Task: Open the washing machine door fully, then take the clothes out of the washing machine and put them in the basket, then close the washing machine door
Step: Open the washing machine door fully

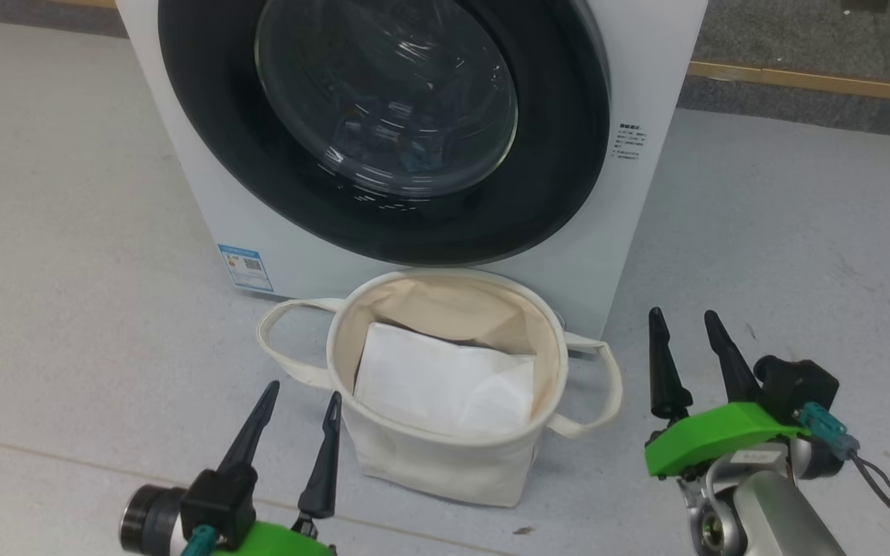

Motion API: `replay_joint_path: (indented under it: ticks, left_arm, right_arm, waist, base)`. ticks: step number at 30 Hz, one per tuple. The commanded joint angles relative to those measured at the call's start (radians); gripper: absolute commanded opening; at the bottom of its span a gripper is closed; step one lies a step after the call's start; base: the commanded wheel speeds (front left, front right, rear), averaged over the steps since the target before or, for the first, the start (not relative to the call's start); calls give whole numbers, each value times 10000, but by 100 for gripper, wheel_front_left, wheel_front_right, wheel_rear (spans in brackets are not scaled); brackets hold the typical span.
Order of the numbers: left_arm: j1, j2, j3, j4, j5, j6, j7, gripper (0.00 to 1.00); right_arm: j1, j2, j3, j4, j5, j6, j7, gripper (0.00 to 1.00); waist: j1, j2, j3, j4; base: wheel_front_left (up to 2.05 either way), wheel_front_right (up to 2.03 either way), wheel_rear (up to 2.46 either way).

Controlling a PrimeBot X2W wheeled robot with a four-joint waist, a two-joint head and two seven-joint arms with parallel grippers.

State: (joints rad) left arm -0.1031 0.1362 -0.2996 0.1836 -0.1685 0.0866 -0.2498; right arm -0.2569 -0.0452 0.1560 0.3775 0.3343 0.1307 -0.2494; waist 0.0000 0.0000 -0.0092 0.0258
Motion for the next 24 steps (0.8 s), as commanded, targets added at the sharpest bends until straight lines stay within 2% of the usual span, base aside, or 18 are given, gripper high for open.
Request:
replay_joint_path:
  ticks: [1,11,12,13,14,20,24]
  left_arm:
    - [-260,2,420,-307,89,-9,-120,100]
    - [-357,-73,480,-309,233,-63,-120,100]
    - [-380,-78,487,-312,248,-67,-120,100]
    - [-406,-79,495,-317,268,-69,-120,100]
    - [-433,-78,498,-317,293,-69,-120,100]
    - [-642,-43,429,-305,630,23,-120,100]
    - [-793,-77,407,-307,685,-7,-120,100]
  right_arm:
    - [-261,-51,270,-382,-100,0,-124,100]
    - [-340,-51,306,-465,-235,0,-124,100]
    - [-372,-51,315,-476,-238,0,-124,75]
    - [-410,-51,325,-523,-224,0,-124,8]
    - [-445,-51,326,-576,-160,0,-124,0]
    - [-729,-51,-21,-539,1427,0,-124,0]
    - [-1194,-51,-386,-255,3611,0,-124,0]
  waist:
    - [0,0,37,6]
    - [0,0,363,39]
    - [0,0,407,40]
    - [0,0,469,36]
    - [0,0,532,33]
    - [0,0,959,54]
    - [0,0,1361,84]
  base:
    - [0,0,0]
    - [0,0,0]
    - [0,0,0]
    - [0,0,0]
    - [0,0,0]
    - [0,0,0]
    - [0,0,0]
